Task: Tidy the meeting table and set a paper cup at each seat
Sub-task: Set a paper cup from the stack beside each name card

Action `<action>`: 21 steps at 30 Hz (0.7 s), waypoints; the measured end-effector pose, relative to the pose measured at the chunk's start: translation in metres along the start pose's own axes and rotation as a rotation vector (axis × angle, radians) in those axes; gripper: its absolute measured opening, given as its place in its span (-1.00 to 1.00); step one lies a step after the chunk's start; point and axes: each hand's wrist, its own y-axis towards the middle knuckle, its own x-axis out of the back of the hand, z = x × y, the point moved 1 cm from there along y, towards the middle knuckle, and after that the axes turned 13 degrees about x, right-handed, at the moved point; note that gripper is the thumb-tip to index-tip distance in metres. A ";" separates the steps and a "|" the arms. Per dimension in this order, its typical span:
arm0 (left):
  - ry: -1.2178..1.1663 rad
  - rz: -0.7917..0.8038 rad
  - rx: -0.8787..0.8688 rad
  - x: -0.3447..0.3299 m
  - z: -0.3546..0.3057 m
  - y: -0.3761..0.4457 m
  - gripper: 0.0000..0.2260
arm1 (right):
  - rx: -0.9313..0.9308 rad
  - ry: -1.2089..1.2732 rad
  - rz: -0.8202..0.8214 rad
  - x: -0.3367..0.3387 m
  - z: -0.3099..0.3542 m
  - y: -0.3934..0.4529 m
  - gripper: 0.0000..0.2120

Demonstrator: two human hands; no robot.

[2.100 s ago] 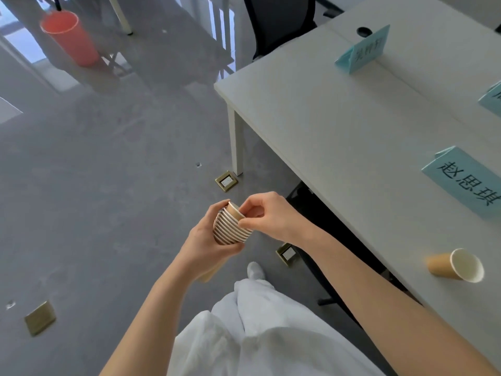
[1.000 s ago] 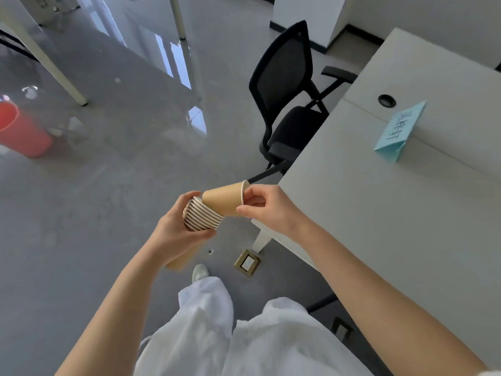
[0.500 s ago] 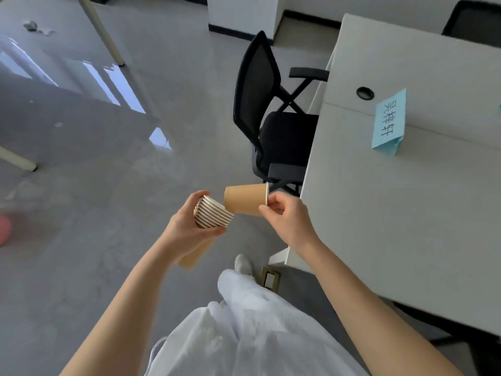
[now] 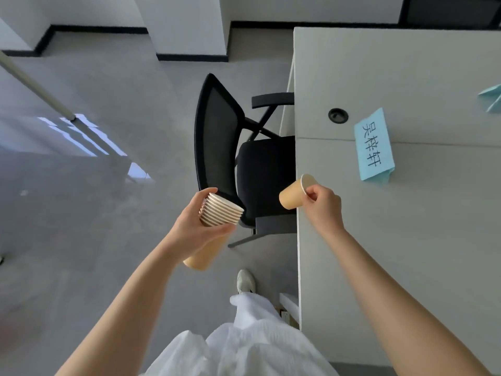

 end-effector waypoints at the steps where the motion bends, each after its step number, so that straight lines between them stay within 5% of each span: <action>1: -0.007 0.000 -0.007 0.000 -0.006 0.008 -0.26 | 0.006 -0.045 -0.003 0.001 -0.007 0.012 -0.88; 11: -0.031 0.047 -0.006 -0.002 -0.036 0.067 -0.34 | -0.025 -0.378 0.104 0.001 -0.061 0.075 -0.87; 21: -0.016 0.096 -0.016 0.005 -0.050 0.093 -0.32 | 0.057 -0.564 0.180 0.003 -0.037 0.082 -0.86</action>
